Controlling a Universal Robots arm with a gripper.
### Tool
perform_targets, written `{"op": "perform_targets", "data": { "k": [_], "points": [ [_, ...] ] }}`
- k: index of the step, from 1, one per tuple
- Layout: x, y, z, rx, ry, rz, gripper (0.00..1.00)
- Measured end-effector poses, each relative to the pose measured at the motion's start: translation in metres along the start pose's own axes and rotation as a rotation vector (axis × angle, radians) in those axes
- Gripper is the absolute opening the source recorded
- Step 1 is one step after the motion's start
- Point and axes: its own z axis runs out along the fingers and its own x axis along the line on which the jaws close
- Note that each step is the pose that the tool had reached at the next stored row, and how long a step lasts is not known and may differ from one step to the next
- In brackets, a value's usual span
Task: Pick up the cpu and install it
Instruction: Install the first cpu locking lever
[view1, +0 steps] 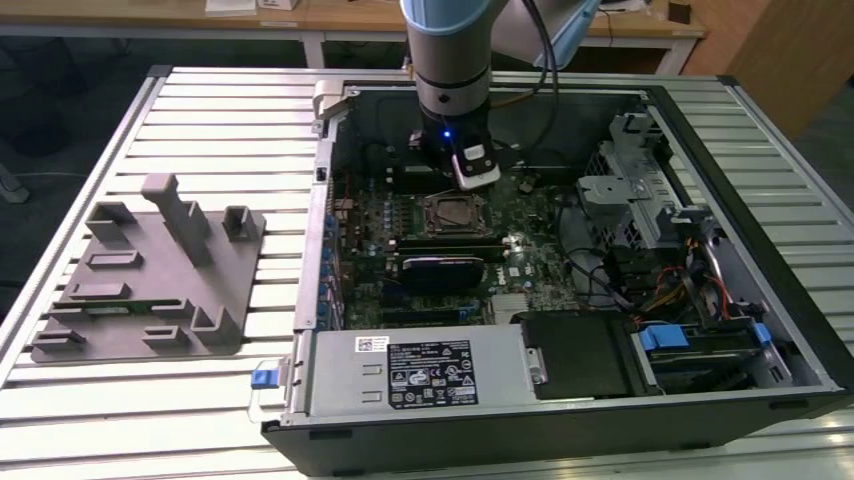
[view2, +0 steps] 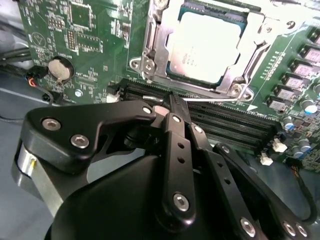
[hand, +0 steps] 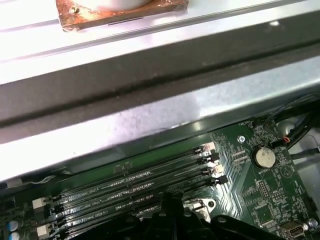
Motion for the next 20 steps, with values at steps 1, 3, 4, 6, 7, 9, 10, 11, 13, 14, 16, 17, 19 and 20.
{"op": "perform_targets", "data": {
  "k": [1, 3, 4, 6, 7, 9, 10, 11, 13, 14, 16, 17, 19, 20],
  "points": [
    [0.0, 0.0, 0.0002, -0.0004, -0.0007, 0.0, 0.11],
    [0.0003, -0.0003, 0.0011, -0.0019, -0.0052, -0.001, 0.11],
    [0.0005, -0.0005, 0.0017, -0.0032, -0.009, -0.002, 0.11],
    [0.001, -0.0009, 0.0029, -0.0055, -0.015, -0.003, 0.11],
    [0.0014, -0.0012, 0.0034, -0.0063, -0.0173, -0.004, 0.11],
    [0.0026, -0.0015, 0.0041, -0.0071, -0.0195, -0.004, 0.11],
    [0.0033, -0.0015, 0.0043, -0.0073, -0.0203, -0.005, 0.11],
    [0.0039, -0.0014, 0.0045, -0.0073, -0.0208, -0.005, 0.11],
    [0.0051, -0.001, 0.005, -0.0078, -0.0215, -0.005, 0.11],
    [0.0056, -0.0008, 0.0052, -0.0078, -0.0217, -0.005, 0.11],
    [0.0065, -0.0006, 0.0057, -0.0081, -0.0221, -0.005, 0.11],
    [0.0068, -0.0005, 0.006, -0.0082, -0.0223, -0.005, 0.11],
    [0.0069, -0.0007, 0.0068, -0.0087, -0.0246, -0.006, 0.11],
    [0.0069, -0.0008, 0.0072, -0.009, -0.0261, -0.006, 0.11]
  ]
}}
